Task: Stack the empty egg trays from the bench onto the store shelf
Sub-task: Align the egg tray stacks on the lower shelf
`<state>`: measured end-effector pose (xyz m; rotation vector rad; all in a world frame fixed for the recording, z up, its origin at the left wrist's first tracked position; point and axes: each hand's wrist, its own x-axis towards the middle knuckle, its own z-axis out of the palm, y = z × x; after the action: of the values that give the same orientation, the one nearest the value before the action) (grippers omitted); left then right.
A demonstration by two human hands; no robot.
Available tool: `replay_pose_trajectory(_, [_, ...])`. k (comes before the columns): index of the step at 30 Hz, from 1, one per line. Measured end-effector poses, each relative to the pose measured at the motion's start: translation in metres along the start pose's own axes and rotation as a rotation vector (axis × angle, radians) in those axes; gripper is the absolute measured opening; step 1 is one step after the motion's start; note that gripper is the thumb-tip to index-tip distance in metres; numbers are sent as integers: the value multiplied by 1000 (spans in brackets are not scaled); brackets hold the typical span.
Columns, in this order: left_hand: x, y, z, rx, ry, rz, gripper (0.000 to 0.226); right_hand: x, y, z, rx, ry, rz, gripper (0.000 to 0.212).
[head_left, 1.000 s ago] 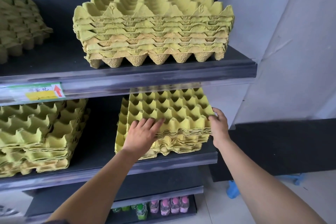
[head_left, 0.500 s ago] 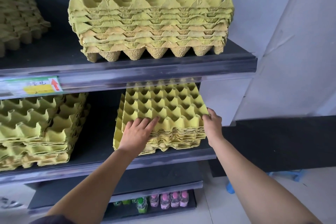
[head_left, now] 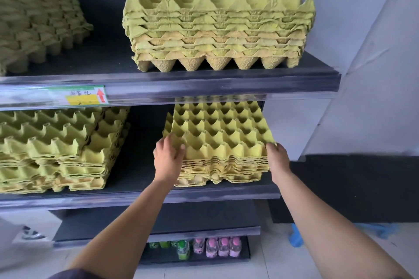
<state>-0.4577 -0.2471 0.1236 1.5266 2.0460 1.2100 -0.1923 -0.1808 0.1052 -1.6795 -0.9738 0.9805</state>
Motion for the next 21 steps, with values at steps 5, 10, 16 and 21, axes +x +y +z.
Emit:
replay_pose_trajectory(5, [4,-11,-3,-587,-104,-517,70,2,-2,-1,16,-33,110,27])
replay_pose_trajectory(10, [19,-22,-5,-525,-366,-624,58,8,-8,0,79,-86,246,29])
replay_pose_trajectory(16, [26,-28,7,-620,-377,-679,44,8,-13,4,159,-30,204,15])
replay_pose_trajectory(21, [26,-33,5,-701,-361,-708,54,-2,-19,3,188,15,139,9])
